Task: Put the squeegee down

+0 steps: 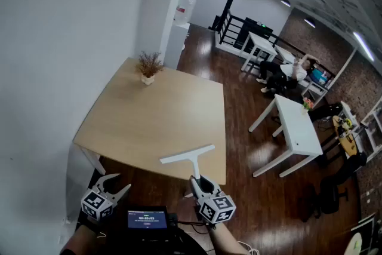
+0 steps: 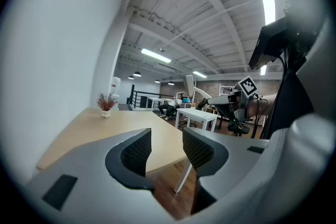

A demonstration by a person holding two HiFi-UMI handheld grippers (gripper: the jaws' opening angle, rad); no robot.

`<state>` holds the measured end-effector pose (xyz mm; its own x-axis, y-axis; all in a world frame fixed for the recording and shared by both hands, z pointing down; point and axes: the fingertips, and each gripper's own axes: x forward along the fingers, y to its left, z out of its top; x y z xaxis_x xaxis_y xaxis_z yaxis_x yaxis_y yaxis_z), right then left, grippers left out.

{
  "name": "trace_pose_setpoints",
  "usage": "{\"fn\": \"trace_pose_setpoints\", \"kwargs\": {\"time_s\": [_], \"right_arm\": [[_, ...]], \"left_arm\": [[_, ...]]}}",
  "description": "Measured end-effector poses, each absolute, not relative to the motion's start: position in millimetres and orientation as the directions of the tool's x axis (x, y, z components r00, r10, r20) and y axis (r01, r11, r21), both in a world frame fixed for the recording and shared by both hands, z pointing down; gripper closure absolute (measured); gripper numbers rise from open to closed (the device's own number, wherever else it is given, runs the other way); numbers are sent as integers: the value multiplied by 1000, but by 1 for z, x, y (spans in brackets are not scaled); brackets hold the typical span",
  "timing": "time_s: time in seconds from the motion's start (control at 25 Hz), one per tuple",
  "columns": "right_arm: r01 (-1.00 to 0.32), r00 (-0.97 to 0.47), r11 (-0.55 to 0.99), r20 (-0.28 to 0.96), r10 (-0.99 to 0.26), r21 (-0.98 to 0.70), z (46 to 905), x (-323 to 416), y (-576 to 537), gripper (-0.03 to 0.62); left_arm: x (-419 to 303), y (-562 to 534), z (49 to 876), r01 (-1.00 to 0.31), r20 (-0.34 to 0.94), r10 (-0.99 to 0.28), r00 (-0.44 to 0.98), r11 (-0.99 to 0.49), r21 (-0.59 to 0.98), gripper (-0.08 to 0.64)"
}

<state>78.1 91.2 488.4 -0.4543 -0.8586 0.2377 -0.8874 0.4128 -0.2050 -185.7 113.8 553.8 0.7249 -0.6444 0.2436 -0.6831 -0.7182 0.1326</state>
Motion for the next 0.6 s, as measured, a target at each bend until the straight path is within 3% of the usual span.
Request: {"fn": "trace_pose_setpoints", "kwargs": {"time_s": [0.6], "right_arm": [[-903,-426,397,220,-877,-167,478,73,67,477]], "left_arm": [[-185,93,528,-661,243,-624,743,-740,122,362]]}}
